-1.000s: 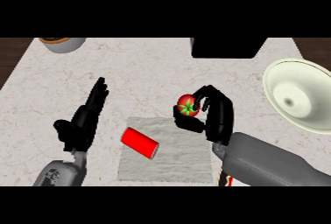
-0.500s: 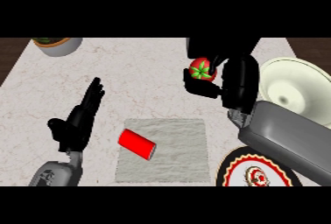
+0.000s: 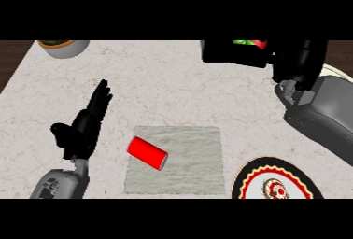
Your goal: Pick the tomato from the placemat and place it in the bowl
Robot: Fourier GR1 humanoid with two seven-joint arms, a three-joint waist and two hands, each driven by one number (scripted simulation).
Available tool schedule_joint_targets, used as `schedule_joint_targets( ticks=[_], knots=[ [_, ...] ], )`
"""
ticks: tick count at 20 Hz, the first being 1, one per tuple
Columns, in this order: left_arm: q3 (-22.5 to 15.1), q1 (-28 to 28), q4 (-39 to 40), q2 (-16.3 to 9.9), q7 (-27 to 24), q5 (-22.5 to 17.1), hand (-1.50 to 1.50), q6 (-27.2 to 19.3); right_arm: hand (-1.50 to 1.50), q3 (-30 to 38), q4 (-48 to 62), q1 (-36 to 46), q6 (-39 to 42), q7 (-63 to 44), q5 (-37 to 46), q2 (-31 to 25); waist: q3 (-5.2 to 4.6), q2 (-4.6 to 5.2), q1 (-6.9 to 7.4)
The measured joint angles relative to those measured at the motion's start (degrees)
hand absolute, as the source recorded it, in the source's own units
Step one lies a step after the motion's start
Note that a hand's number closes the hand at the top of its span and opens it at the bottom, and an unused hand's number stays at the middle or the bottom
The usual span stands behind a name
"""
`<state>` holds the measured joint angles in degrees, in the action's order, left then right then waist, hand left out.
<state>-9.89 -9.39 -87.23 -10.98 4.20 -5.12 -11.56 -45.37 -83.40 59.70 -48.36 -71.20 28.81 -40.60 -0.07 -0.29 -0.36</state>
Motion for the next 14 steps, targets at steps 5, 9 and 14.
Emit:
schedule_joint_targets(
  ticks=[5,9,14],
  knots=[
    [0.6,0.4,-1.4,-0.5,0.7,-0.3,0.0,0.9,1.5,3.3,3.0,-0.9,2.6,1.9,-2.5,-1.8,0.02,0.15,0.4],
    [0.0,-0.1,-1.0,0.3,0.6,0.7,0.0,0.5,1.5,3.5,7.3,-1.9,5.0,3.6,-4.4,-4.9,0.02,0.29,0.45],
    [-0.3,-0.1,-0.8,1.0,0.3,1.1,0.0,0.3,1.5,2.7,13.3,-4.5,7.9,9.1,-6.8,-8.8,0.03,0.5,0.76]
  ],
)
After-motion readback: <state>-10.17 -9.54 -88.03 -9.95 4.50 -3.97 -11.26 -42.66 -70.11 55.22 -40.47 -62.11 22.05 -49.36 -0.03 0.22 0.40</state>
